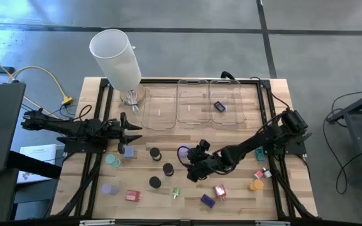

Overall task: Pick & Place Office items
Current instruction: Put the top violet hourglass into the middle transparent bin

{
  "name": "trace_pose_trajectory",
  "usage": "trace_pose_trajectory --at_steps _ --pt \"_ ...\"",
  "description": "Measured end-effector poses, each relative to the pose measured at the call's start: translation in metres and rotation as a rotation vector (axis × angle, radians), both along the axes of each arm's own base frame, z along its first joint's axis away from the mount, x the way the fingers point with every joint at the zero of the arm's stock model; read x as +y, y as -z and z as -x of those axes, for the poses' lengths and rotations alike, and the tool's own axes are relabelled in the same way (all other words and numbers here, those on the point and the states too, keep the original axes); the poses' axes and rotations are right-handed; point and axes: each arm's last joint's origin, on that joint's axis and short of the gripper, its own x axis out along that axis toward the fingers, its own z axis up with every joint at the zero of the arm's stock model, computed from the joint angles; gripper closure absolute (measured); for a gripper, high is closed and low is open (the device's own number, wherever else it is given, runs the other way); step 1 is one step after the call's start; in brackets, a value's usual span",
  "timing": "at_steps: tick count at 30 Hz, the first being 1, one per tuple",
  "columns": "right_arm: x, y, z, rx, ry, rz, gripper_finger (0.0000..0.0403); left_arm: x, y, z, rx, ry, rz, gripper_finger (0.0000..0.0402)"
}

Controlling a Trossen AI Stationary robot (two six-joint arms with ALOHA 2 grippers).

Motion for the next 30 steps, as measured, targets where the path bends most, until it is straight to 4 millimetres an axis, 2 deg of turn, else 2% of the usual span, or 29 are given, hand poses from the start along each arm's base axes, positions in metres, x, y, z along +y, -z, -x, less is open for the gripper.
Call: trace_pose_trajectory --at_steps 5,10,14,30 --pt "0.002 -0.001 0.002 -0.007 0.038 -0.05 0.0136 0.0 0.0 0.0 0.0 0.0 0.0 0.0239" --pt "-0.008 0.001 0.001 0.007 0.124 -0.1 0.0136 0.0 0.0 0.0 0.0 0.0 0.0 0.0239" --pt "-0.013 0.004 0.002 0.057 0.12 -0.122 0.0136 0.0 0.0 0.0 0.0 0.0 0.0 0.0239" --pt "-0.027 0.005 -0.001 0.092 0.104 -0.058 0.0136 0.0 0.0 0.0 0.0 0.0 -0.001 0.0239"
